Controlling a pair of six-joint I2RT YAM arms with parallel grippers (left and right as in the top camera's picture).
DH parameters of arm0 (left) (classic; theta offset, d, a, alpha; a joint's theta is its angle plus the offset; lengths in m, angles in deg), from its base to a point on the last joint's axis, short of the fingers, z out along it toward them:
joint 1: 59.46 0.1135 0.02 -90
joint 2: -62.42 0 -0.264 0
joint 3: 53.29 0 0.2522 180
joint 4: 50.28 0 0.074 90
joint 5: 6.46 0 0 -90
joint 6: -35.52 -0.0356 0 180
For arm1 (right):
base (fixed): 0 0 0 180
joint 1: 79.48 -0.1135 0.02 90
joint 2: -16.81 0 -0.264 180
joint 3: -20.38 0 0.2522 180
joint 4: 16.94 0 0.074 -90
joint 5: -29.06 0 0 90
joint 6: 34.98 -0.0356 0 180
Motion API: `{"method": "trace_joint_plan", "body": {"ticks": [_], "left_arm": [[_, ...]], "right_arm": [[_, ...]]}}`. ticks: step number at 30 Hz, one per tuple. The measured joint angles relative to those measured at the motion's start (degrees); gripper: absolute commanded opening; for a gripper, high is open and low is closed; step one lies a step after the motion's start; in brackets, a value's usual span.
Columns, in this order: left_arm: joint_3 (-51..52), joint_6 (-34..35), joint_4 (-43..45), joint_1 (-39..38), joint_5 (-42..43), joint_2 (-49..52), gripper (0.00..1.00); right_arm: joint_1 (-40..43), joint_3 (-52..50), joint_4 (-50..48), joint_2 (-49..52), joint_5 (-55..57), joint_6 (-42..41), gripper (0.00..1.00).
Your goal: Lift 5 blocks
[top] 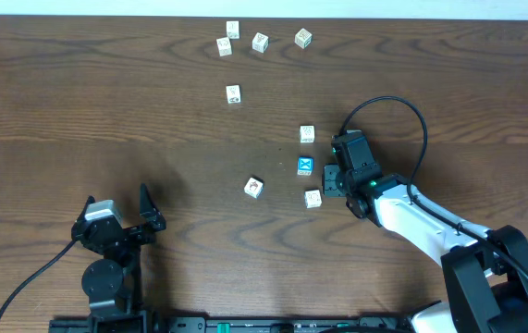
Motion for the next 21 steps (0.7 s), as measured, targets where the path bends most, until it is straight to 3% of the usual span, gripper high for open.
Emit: {"method": "trace_joint_plan", "body": {"ticks": [8,21], "left_arm": [[-0.02,0.00,0.00,0.00,0.00,0.00,0.98],[0.00,0.00,0.00,0.00,0.00,0.00,0.98]], "right_arm": [[0.00,0.00,0.00,0.00,0.00,0.22,0.32],[-0.52,0.02,0.61,-0.28,-0.66,0.83,0.07]]}}
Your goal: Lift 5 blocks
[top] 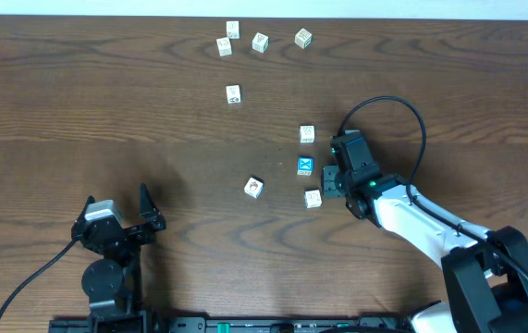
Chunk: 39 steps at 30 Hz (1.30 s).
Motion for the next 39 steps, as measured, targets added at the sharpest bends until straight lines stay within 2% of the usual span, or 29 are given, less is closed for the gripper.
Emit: {"method": "trace_joint_plan", "body": {"ticks": [5,10,13,18,23,39], "left_arm": [[0.00,0.00,0.00,0.00,0.00,0.00,0.98],[0.00,0.00,0.00,0.00,0.00,0.00,0.98],[-0.02,0.00,0.00,0.00,0.00,0.00,0.98],[-0.02,0.02,0.00,0.00,0.00,0.00,0.98],[-0.02,0.00,0.00,0.00,0.00,0.00,0.98],[-0.02,0.00,0.00,0.00,0.02,0.00,0.98]], "right_arm": [[-1.99,-0.11,5.68,-4.81,-0.35,-0.11,0.04],[-5.16,-0.24,11.96,-14.43,1.86,-0.66,0.05],[-6.10,-0.59,13.31,-16.41,3.04,-0.87,0.06],[-6.10,-5.97,9.38,-15.80,4.07,-2.51,0.13],[-6.10,-9.05,6.64,-15.32,3.72,-3.91,0.13],[-6.10,-9.18,2.78,-13.31,0.74,-5.53,0.14]]}}
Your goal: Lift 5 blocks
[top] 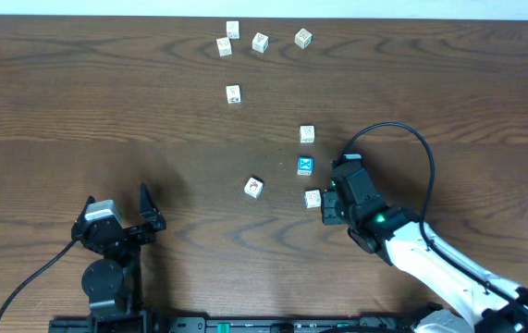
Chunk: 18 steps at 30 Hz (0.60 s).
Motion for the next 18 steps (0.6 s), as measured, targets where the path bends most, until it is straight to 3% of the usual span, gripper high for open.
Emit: {"method": "trace_joint_plan", "body": {"ticks": [14,18], "left_arm": [[0.02,0.00,0.00,0.00,0.00,0.00,0.98],[0.02,0.00,0.00,0.00,-0.02,0.00,0.98]], "right_arm": [[-0.26,0.66,-7.19,6.47,-1.53,-1.51,0.15],[-0.59,0.66,-7.52,6.62,-1.31,-1.51,0.27]]}}
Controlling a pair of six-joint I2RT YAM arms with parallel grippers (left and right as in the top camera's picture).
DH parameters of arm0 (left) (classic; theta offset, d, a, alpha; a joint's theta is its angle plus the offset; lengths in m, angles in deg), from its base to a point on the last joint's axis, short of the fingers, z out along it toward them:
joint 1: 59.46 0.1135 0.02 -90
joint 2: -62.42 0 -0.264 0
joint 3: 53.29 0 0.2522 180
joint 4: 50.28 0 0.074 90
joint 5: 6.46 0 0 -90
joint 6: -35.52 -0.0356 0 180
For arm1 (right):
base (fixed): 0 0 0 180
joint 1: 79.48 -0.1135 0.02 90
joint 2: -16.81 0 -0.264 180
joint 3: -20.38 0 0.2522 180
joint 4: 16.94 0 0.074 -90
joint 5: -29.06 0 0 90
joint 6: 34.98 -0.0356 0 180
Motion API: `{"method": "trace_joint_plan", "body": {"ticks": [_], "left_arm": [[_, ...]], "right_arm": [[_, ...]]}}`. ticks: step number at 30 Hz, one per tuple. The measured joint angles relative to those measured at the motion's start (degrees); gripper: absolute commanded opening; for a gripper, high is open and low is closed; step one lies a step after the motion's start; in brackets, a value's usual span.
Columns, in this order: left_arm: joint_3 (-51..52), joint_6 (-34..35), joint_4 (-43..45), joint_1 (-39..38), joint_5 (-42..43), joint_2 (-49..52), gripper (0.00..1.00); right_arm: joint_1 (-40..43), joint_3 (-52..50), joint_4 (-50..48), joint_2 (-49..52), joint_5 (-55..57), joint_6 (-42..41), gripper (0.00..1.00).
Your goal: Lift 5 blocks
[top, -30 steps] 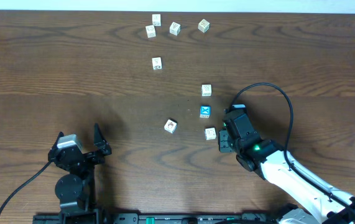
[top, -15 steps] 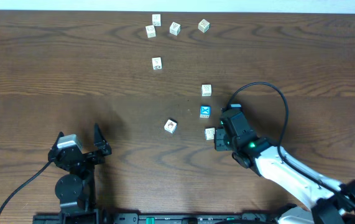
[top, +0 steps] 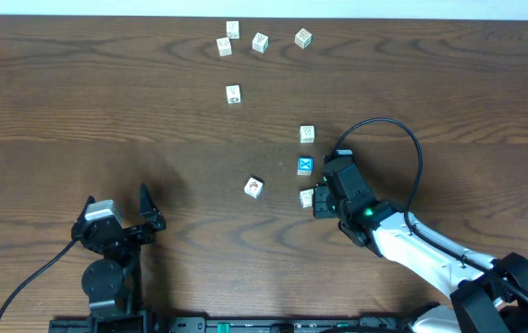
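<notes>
Several small pale blocks lie scattered on the dark wooden table [top: 106,111]. One pale block [top: 307,197] sits right at the tip of my right gripper [top: 317,201], touching or partly under its black fingers; how the jaws stand is hidden from above. Just beyond it are a blue block [top: 305,166] and another pale block [top: 307,134]. A tilted block [top: 253,187] rests further left. My left gripper [top: 118,205] stays at the near left with its fingers spread wide, holding nothing.
More pale blocks sit at the far side: a cluster of three [top: 233,30], [top: 224,45], [top: 260,42], one to their right [top: 303,38], and a single one nearer [top: 233,93]. The right arm's black cable [top: 402,129] loops over the table.
My right gripper has shifted a little left and now sits against the pale block below the blue one; that block lies slightly further left. The left arm is unchanged.
My right gripper first stood to the right of the blue block and stayed there at the second moment. Then it was nearer the front, beside the pale block below the blue one. Now it is up against that block. The left arm never moved.
</notes>
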Motion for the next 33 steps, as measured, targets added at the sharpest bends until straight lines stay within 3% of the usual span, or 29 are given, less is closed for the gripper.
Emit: {"method": "trace_joint_plan", "body": {"ticks": [25,33], "left_arm": [[-0.02,0.00,0.00,0.00,0.00,0.00,0.98],[-0.02,0.00,0.00,0.00,0.00,0.00,0.98]], "right_arm": [[-0.44,-0.50,2.93,0.74,-1.25,0.09,0.57],[-0.44,-0.52,6.47,-6.27,1.79,0.90,0.59]]}}
